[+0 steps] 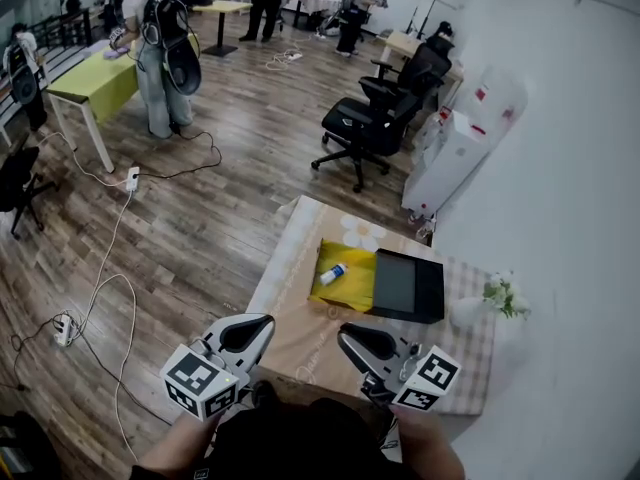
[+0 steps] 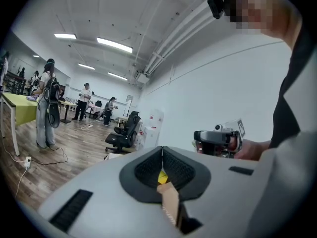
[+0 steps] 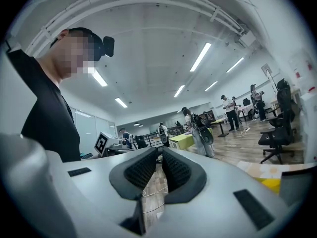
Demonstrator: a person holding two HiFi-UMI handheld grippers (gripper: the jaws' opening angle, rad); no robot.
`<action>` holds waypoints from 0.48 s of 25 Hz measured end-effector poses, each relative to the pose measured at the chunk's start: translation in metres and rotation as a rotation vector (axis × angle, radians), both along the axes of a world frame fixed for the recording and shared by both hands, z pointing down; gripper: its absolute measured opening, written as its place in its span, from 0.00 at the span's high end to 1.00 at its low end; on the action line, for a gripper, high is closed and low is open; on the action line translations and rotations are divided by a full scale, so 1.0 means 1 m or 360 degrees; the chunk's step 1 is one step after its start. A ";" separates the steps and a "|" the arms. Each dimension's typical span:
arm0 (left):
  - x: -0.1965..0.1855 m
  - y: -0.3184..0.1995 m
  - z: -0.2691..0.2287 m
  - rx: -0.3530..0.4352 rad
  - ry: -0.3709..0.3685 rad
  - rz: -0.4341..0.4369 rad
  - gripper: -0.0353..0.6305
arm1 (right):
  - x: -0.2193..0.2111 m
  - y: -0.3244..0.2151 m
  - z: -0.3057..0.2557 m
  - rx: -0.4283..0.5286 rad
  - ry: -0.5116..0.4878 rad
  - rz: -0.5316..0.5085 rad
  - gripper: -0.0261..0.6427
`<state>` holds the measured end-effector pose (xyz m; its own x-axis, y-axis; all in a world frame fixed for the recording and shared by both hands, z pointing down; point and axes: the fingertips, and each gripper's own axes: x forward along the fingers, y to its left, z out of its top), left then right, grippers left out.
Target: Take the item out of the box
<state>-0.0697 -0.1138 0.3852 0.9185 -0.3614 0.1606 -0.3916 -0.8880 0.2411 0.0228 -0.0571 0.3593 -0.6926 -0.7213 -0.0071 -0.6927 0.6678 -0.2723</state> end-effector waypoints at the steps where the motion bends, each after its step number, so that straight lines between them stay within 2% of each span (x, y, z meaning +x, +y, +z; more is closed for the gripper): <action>1: -0.001 -0.001 -0.001 0.0001 0.0002 0.0006 0.92 | -0.001 -0.001 0.001 -0.0005 -0.0002 0.0008 0.90; 8: 0.005 -0.008 0.002 -0.0011 -0.0003 -0.0001 0.92 | 0.010 -0.007 0.005 -0.0027 -0.0003 0.0031 0.90; 12: 0.020 -0.012 -0.001 -0.0004 -0.0008 -0.0003 0.92 | 0.025 -0.015 0.005 -0.0013 0.0081 0.0033 0.90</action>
<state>-0.0496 -0.1255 0.3838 0.9170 -0.3628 0.1658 -0.3944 -0.8867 0.2412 0.0478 -0.0722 0.3639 -0.6767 -0.7355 0.0336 -0.7196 0.6510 -0.2417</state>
